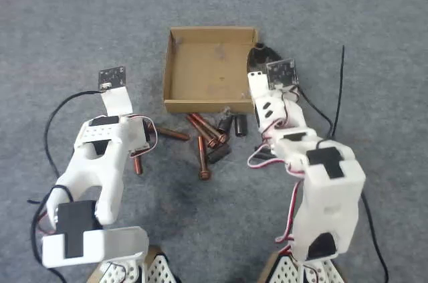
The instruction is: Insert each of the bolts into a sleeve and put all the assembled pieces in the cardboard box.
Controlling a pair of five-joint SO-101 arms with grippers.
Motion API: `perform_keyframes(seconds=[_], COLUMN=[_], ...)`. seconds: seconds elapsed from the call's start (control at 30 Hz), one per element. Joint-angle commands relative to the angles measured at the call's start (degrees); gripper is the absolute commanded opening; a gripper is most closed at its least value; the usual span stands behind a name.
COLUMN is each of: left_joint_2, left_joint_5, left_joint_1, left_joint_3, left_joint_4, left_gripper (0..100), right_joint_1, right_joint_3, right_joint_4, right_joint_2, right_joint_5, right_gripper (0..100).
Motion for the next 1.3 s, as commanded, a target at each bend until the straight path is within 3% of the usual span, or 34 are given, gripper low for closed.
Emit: perform_keyframes(seconds=[0.0,0.67,0.97,1.27], left_joint_2=[-3.52,-3.52,-3.52,-3.6], left_joint_5=[-0.7,-0.7,-0.7,-0.7], left_joint_1=[0.18,0.18,0.18,0.18], left_joint_3=[-0.66,-0.48,-0.4,-0.48], left_joint_4=[-1.49,-1.49,-1.49,-1.49], left_gripper=[1,1,1,1], right_joint_1=[-2.86,-20.26,-22.37,-22.73], right_joint_3=[5.98,42.46,53.27,53.36], right_joint_4=[-4.79,-22.9,-23.25,-22.02], right_joint_2=[-9.01,-28.0,-37.14,-37.67], right_joint_5=[-3.69,-5.19,-5.45,-5.36], right_gripper=[0.6,0.6,0.6,0.6])
